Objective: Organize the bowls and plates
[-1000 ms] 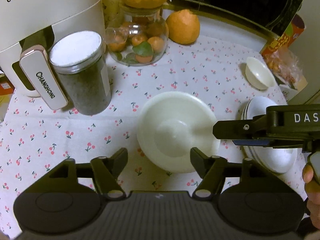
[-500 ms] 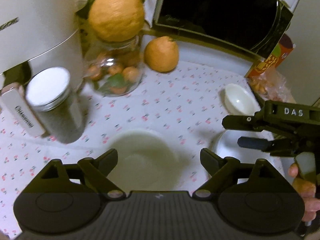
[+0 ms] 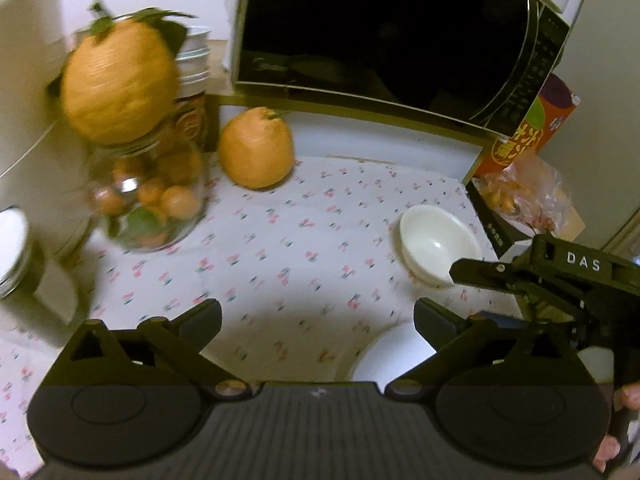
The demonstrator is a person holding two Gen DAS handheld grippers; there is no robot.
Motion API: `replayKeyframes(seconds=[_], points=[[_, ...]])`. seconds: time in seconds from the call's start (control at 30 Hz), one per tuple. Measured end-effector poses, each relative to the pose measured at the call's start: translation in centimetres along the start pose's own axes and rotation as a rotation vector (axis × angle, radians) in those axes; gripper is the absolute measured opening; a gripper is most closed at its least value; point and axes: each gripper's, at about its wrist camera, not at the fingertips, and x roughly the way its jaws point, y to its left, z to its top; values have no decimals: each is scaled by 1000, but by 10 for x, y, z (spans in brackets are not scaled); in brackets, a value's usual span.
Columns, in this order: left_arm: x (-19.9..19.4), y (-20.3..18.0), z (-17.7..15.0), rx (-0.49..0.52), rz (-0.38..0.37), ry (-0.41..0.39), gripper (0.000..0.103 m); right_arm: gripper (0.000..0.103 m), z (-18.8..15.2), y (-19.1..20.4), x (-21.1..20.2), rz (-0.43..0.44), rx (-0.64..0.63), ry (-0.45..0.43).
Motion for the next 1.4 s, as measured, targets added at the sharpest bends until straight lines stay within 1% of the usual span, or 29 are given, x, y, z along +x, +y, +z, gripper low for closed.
replayKeyframes(seconds=[0.17,0.23,0.33,0.37,0.4,0.43,0.5,0.53,0.6,0.63,0.7,0.73,0.8,0.9,1.0,1.1,1.4], points=[[30,-22,13,5,-14,8,102,77,18,-27,6,5,99,-43],[42,-32,17,28,-10,6,101,77,23,-35,8,15,130,-55],[58,-45,21,67,-6,-3,94,76,28,-46,9,28,170,-81],[64,-48,23,74,-13,-6,89,75,30,-49,9,28,186,-94],[68,-51,24,75,-24,-8,84,72,32,-53,10,29,206,-104],[72,-52,26,71,-32,-8,82,70,33,-57,10,31,225,-110],[81,-55,29,55,-52,-4,72,62,36,-67,13,38,271,-117],[86,-57,30,46,-60,-1,70,59,37,-71,15,41,290,-119],[95,-59,32,26,-83,6,57,46,38,-78,17,39,319,-131],[100,-62,33,20,-84,11,53,43,38,-80,18,38,326,-134],[107,-65,34,11,-81,17,40,35,38,-83,21,40,339,-133],[111,-66,34,9,-81,17,37,33,37,-84,23,43,345,-130],[117,-69,33,5,-84,18,24,28,37,-86,27,43,356,-124],[125,-71,32,-11,-95,31,13,21,36,-87,30,35,360,-119],[129,-74,30,0,-80,28,9,16,35,-89,33,30,379,-115],[129,-75,30,9,-74,30,4,13,34,-90,35,27,395,-104],[117,-81,29,22,-105,36,2,13,31,-74,31,52,362,-84]])
